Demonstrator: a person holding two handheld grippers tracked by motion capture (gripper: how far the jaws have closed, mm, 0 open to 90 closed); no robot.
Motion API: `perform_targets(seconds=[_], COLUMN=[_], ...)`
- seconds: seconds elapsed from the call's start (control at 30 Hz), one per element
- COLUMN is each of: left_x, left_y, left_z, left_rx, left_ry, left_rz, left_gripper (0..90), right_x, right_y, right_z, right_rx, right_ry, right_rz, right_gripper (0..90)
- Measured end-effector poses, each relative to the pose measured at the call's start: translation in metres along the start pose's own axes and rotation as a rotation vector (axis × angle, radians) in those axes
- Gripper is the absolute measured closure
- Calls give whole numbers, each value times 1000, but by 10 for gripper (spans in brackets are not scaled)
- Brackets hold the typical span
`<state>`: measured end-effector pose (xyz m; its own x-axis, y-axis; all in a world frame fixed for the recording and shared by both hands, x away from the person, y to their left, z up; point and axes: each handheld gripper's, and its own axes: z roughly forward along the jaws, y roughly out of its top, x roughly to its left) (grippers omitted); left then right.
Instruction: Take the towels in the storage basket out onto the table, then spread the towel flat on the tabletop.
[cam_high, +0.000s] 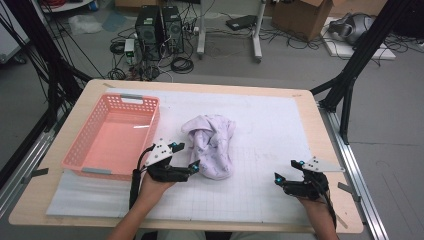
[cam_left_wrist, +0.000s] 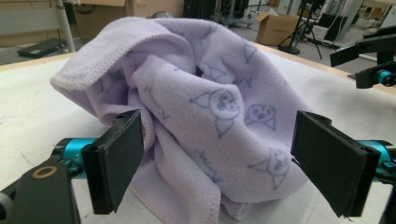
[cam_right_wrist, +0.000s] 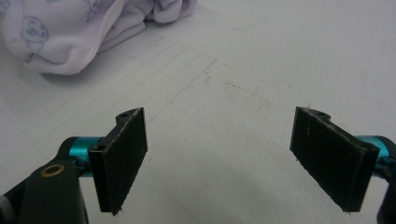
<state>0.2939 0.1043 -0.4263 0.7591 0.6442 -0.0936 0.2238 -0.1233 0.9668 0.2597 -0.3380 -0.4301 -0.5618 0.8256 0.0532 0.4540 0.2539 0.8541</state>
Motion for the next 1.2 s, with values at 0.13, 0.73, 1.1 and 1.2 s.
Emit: perform_targets(seconds=[0.13,0.73,1.1,1.2], left_x=[6,10,9,8], left_y=[-2,-3,-5,-5], left_z=[-2,-8,-2,-1], left_rx=[-13,-25,0,-1], left_ry=[2,20,-2,-4], left_rz=[-27,-49,-49,-49], left_gripper=[201,211,256,262], right_x=[-2,1,28,39], right_y=[0,7,25,34], right_z=[1,15,54,70], right_rx=[-9,4,55,63], right_ry=[-1,15,134,178], right_rz=[22,10,8,1], right_gripper=[179,178,179,180])
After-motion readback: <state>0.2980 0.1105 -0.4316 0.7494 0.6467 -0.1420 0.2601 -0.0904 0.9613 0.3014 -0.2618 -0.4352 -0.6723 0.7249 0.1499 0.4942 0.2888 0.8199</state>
